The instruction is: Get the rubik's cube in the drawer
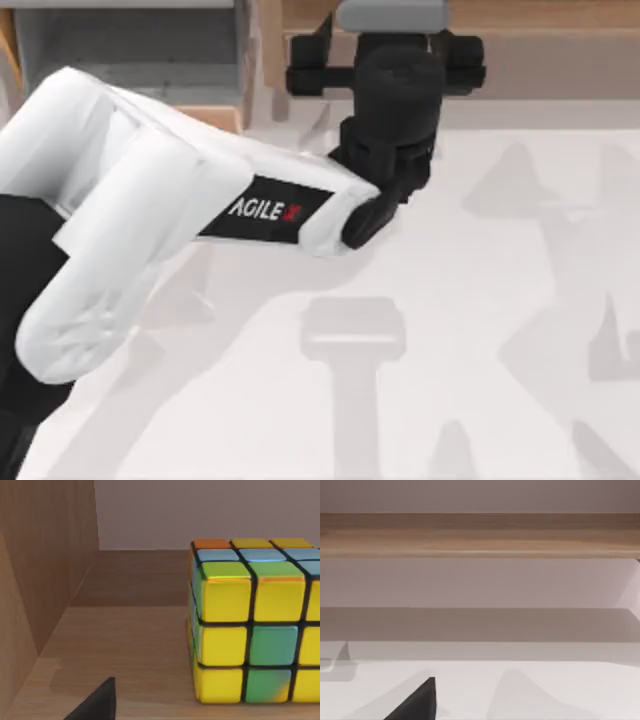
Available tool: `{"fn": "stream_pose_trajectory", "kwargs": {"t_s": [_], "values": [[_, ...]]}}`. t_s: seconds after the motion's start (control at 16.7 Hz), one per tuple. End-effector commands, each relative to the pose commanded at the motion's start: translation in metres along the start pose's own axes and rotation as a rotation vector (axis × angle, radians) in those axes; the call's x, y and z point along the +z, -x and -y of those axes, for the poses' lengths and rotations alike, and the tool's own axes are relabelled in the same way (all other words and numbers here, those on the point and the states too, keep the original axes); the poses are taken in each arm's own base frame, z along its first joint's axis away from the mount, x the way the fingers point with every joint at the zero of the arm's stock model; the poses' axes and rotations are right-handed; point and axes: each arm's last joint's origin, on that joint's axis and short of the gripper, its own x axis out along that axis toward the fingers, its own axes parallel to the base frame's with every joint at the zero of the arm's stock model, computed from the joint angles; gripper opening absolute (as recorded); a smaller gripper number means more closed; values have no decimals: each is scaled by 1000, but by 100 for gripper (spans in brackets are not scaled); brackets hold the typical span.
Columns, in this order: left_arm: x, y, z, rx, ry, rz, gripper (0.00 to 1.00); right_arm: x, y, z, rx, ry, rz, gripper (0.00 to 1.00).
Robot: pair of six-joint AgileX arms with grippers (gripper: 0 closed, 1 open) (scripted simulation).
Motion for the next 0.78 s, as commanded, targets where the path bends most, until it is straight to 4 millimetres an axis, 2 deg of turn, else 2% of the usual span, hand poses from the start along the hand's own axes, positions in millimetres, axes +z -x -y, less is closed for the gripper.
{"fn": "stream_pose_trajectory", "kwargs": {"t_s": [0.12, 0.42, 0.6, 0.78], "values": [[-8, -1, 8, 0, 6, 6, 100, 0, 0, 0, 0, 0, 0, 100], [-9, -2, 6, 2, 3, 3, 100, 0, 0, 0, 0, 0, 0, 100], [-6, -5, 11, 0, 6, 5, 100, 0, 0, 0, 0, 0, 0, 100], [0, -17, 17, 0, 7, 7, 100, 0, 0, 0, 0, 0, 0, 100]]}}
